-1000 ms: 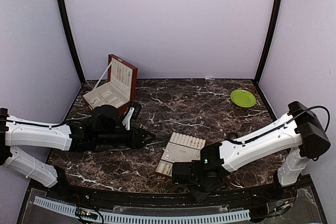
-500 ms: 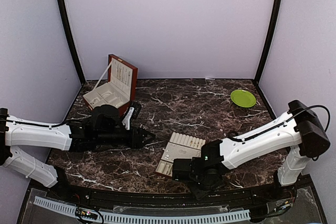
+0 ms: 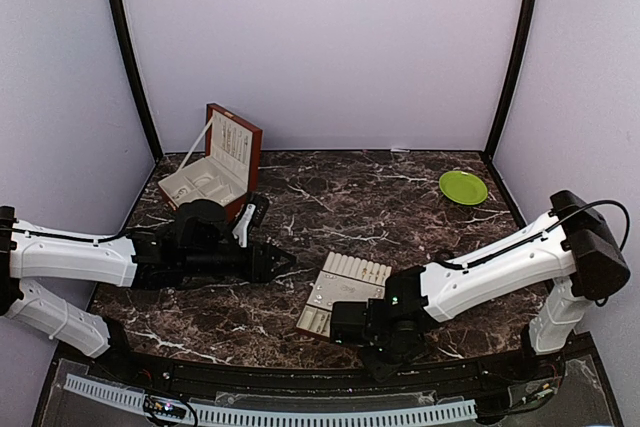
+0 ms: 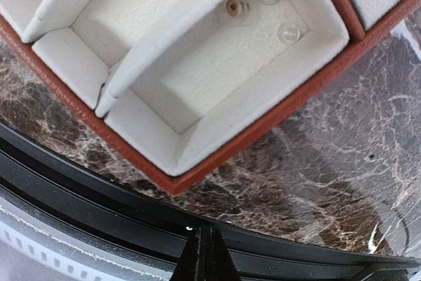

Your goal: Organize the mixed jewelry

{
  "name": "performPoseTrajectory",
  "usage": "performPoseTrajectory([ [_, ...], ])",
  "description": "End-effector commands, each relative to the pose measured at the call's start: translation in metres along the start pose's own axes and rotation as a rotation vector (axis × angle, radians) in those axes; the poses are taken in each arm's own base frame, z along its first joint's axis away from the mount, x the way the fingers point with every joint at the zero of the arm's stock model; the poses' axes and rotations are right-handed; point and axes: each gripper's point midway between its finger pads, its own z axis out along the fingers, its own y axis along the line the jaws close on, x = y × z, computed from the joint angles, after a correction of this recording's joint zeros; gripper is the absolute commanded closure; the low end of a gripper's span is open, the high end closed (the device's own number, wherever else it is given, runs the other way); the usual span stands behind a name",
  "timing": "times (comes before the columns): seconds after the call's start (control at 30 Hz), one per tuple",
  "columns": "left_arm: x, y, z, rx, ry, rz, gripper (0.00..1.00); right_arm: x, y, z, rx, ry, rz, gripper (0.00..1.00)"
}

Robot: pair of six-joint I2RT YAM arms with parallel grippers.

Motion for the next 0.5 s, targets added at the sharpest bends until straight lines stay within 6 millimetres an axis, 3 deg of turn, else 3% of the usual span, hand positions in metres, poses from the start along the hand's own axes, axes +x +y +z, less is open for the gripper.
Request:
performPoseTrajectory([
  [0.0,-0.0064,-0.0047,-0.0013,0.025,-0.021,-0.005,0.48,0.0000,-0.0048,-0.0049,-0.007,-0.017,0.024,0.94],
  [0.17,-0.0063,-0.0046,-0.0017,0.025,-0.022,-0.006,0.48,-0.0010,-0.0026,-0.0037,-0.023,-0.021,0.036,0.87],
  [0.47,-0.0076,-0.0050,-0.0013,0.026,-0.023,-0.004,0.48,-0.0002,0.0017,-0.0023,-0.044,-0.012,0.036,0.87],
])
